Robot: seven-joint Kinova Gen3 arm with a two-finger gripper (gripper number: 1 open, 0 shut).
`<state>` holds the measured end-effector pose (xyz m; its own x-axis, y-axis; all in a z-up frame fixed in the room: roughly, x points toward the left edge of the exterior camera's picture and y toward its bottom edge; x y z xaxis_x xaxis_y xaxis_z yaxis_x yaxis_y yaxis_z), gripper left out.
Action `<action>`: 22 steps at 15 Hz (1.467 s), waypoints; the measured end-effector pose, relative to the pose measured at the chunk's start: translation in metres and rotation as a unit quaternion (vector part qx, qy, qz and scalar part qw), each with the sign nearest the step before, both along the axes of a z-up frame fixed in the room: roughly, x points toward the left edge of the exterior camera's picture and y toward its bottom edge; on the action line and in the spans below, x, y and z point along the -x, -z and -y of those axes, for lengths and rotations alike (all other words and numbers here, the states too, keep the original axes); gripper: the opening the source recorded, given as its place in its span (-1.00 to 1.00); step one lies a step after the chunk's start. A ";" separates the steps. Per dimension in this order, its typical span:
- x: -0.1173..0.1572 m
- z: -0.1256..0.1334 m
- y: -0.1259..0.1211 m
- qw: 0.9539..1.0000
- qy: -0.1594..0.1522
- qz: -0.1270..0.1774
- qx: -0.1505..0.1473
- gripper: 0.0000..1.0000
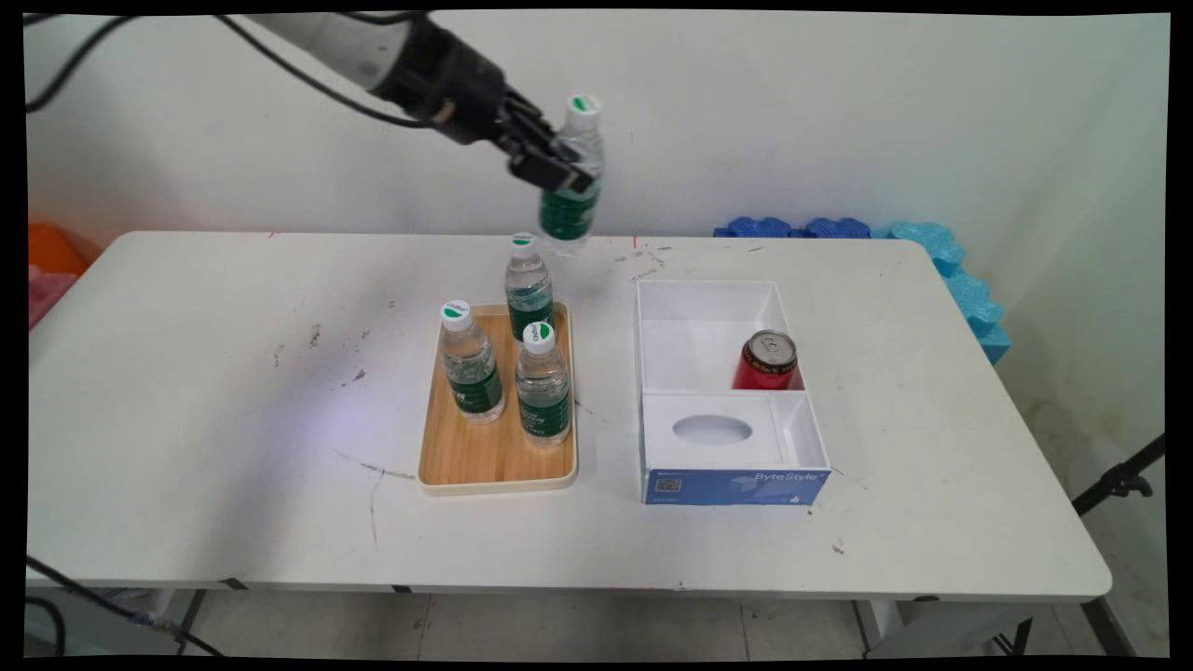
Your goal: Place the picked object on the tray
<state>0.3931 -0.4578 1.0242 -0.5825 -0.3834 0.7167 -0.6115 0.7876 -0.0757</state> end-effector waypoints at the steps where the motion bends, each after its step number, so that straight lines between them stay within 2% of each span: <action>1: -0.008 -0.004 -0.001 1.000 0.003 0.010 0.001 -1.00; 7: -0.047 -0.024 0.000 0.998 0.013 0.061 0.011 -1.00; 11: -0.064 -0.036 0.003 0.996 0.020 0.081 0.015 -1.00; 15: -0.073 -0.044 0.005 0.996 0.023 0.081 0.025 -1.00; 19: -0.076 -0.045 0.005 0.997 0.022 0.065 0.038 -1.00; 22: -0.080 -0.046 0.007 0.997 0.018 0.059 0.036 -1.00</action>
<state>0.4729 -0.4116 1.0173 -0.6765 -0.3111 0.6675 -0.5671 0.7983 -0.2027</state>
